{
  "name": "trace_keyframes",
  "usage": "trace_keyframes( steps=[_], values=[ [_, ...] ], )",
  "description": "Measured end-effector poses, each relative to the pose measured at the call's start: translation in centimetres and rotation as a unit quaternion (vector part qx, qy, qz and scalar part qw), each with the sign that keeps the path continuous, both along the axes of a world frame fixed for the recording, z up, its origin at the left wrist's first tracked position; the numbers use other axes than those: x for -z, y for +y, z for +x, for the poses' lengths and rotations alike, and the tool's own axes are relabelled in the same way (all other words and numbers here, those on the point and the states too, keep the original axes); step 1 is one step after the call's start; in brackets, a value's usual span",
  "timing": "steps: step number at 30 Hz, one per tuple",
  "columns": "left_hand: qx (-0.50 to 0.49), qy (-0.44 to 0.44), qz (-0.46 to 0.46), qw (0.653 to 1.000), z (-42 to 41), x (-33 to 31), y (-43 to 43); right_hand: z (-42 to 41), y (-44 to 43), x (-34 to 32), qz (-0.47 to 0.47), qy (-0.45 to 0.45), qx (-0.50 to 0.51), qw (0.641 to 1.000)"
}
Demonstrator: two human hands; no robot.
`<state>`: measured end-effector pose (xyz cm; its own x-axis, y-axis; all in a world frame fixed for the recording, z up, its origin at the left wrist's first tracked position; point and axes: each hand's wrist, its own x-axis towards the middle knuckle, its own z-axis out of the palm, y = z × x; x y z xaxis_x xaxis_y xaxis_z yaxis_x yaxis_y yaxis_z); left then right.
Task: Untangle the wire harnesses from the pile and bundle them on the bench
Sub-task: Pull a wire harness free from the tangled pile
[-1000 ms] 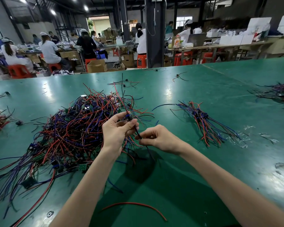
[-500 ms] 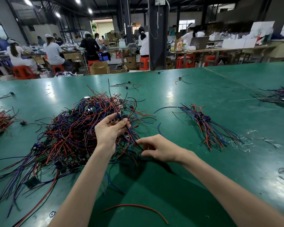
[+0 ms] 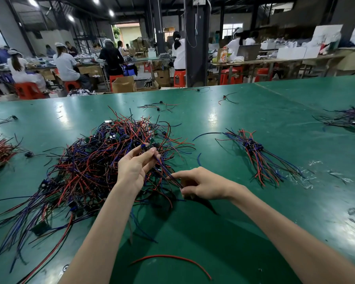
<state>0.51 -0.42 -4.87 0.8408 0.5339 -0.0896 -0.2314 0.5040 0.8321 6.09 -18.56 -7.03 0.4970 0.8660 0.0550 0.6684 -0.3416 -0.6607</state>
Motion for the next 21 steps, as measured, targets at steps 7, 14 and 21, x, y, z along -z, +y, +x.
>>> trace_keyframes(
  steps=[7,14,21],
  values=[
    [-0.003,-0.012,-0.003,1.000,-0.2,-0.1,0.3,0.6,-0.2,0.3,0.005,0.066,0.054,0.996],
    [0.023,-0.025,-0.010,0.999,-0.4,-0.6,-0.5,1.4,-0.1,0.6,0.085,0.258,0.198,0.942],
    [-0.035,-0.049,0.000,0.998,-0.2,-0.6,-0.4,0.5,-0.4,0.1,0.049,0.126,0.058,0.989]
  ],
)
